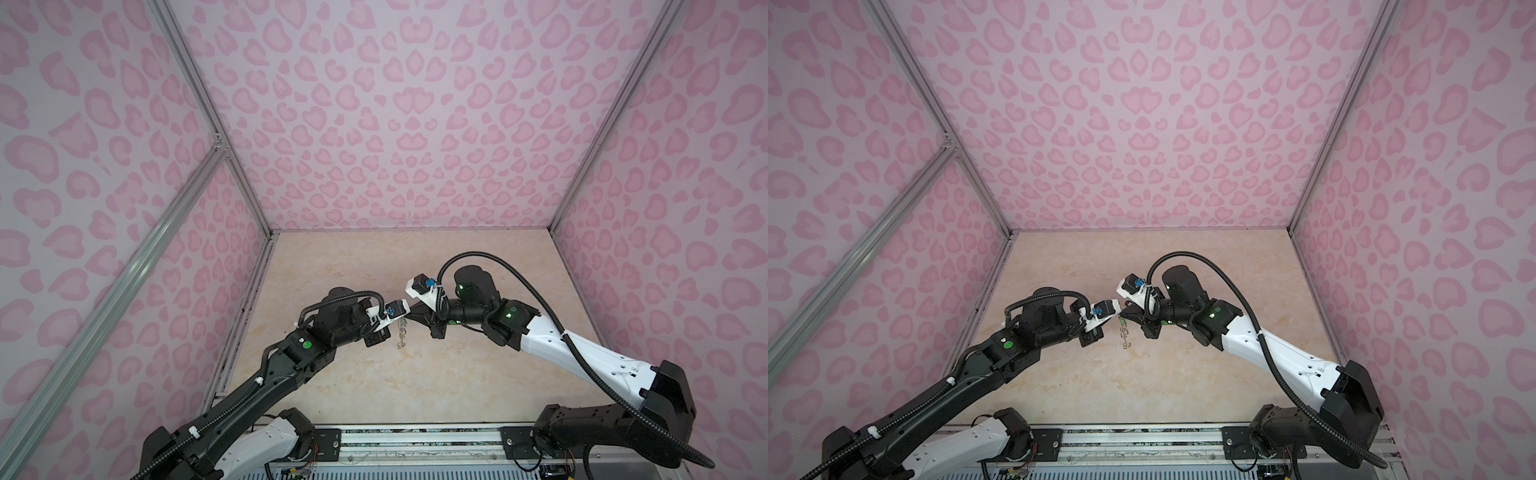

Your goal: Put the keys on the keyring

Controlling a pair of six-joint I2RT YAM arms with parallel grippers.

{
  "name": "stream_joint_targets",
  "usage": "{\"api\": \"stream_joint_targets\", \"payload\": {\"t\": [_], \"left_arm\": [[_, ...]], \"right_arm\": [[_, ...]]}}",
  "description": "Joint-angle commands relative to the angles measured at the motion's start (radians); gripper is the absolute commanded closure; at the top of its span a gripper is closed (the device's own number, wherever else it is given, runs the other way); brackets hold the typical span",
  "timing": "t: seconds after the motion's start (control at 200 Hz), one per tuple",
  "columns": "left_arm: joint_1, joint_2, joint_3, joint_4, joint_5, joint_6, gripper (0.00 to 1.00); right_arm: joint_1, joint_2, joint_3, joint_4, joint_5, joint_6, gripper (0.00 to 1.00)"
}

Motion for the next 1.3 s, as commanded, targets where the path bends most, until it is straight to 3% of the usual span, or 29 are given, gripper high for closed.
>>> {"api": "stream_joint_targets", "payload": {"t": [0.0, 0.495, 1.3], "left_arm": [[-0.002, -0.007, 0.012, 0.018, 0.007, 0.025, 0.97], [-0.002, -0.027, 0.001, 0.006, 0.033, 0.081, 0.97], [-0.004, -0.037, 0.004, -0.040, 0.104, 0.157, 0.97]], "right_arm": [[-0.004, 0.013, 0.007, -0.004, 0.010, 0.014, 1.00], [-0.026, 0.020, 0.007, 0.001, -0.003, 0.066, 1.00], [-0.052, 0.043, 0.033, -0.109, -0.046, 0.044, 1.00]]}}
